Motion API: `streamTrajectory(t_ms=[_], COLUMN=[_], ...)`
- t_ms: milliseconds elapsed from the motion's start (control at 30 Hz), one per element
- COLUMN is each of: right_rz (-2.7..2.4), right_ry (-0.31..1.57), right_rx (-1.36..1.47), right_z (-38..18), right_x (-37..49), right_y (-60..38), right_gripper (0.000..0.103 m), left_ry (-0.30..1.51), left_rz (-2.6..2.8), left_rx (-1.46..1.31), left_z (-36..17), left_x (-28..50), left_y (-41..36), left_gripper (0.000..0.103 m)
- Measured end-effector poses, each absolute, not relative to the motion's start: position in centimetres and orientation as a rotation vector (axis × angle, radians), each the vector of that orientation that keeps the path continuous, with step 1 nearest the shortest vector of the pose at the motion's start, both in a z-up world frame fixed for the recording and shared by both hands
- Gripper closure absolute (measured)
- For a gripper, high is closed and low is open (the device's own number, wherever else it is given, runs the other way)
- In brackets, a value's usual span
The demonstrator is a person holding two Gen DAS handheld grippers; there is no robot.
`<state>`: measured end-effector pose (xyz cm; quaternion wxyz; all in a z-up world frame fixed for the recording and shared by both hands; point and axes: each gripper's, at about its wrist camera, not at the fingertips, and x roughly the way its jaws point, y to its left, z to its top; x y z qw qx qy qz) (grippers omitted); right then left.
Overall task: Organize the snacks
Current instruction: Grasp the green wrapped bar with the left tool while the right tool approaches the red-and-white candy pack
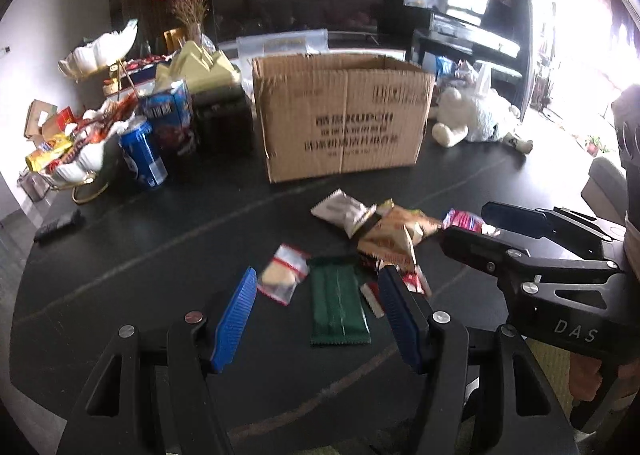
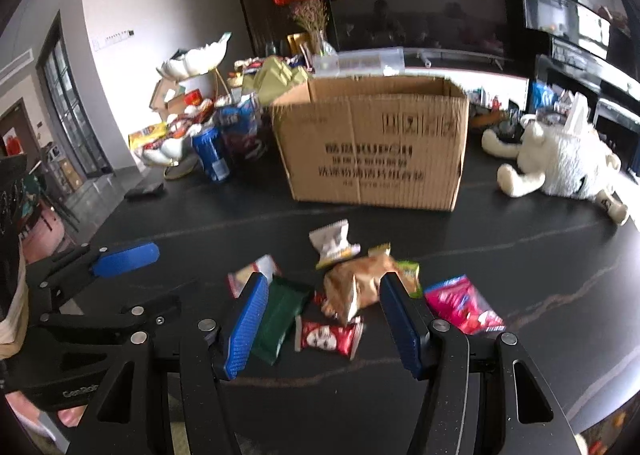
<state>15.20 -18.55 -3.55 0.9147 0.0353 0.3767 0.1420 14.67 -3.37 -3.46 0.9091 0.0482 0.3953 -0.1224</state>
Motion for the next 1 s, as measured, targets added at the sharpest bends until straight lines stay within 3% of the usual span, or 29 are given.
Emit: streamTrajectory(t_ms=[1000], right_rz=[0.355], right_ry=[1.017], right_rx=[0.144], right_z=[-11.2], right_x=[17.9], right_y=[-18.3], right_gripper=[0.044], left_ry=[0.962], left_rz=[-0.291], left_rx=[0.053], left_z=[-12.0], left_x=[17.2], left_y=[-5.3], left_gripper=[0.047])
